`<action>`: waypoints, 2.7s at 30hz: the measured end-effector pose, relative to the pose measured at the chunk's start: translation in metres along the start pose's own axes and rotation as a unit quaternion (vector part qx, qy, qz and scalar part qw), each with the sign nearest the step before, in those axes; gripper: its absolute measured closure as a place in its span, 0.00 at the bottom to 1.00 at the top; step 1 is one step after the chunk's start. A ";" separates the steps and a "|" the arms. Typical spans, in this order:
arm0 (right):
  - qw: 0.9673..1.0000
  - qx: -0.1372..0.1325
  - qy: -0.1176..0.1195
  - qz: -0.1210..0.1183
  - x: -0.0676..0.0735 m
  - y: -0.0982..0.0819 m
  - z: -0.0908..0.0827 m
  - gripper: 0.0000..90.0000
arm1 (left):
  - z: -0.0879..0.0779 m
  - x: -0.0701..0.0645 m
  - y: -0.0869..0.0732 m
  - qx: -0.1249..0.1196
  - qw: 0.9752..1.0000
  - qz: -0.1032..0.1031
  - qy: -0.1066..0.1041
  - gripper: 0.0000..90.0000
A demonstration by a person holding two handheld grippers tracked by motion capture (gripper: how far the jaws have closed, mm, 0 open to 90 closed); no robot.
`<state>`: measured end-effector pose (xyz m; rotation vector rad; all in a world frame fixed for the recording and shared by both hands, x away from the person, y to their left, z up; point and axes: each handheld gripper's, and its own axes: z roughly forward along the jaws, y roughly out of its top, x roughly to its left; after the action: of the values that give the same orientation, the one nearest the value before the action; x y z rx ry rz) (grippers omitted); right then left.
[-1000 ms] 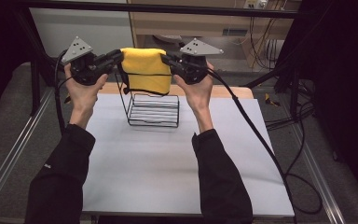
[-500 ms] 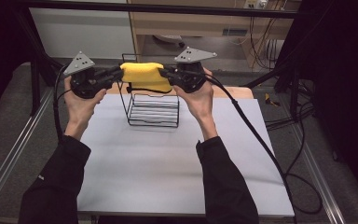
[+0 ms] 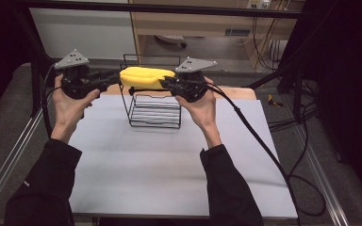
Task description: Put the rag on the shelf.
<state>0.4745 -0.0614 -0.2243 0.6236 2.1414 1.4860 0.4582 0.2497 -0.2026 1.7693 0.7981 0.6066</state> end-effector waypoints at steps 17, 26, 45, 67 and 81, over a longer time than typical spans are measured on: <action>1.000 0.018 0.013 -0.001 0.002 -0.014 0.004 0.85 | 0.038 -0.007 -0.004 0.081 0.997 0.012 -0.015 1.00; 0.999 0.002 0.027 0.016 0.006 -0.013 0.002 0.65 | 0.048 -0.009 -0.015 0.106 0.994 0.032 -0.007 1.00; 0.997 0.040 -0.011 0.066 -0.009 -0.043 0.022 0.96 | 0.061 -0.008 -0.032 0.104 0.994 0.032 0.001 1.00; 0.995 0.038 -0.023 0.087 -0.010 -0.047 -0.044 0.26 | 0.009 -0.020 -0.064 0.096 0.995 0.003 -0.007 0.41; 0.992 0.059 -0.032 0.111 -0.015 -0.102 -0.085 0.03 | -0.004 -0.036 -0.120 0.111 0.994 0.006 -0.009 0.07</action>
<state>0.4250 -0.1650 -0.2919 0.9660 2.1801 1.4360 0.4047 0.2519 -0.3161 1.9796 0.8696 0.5240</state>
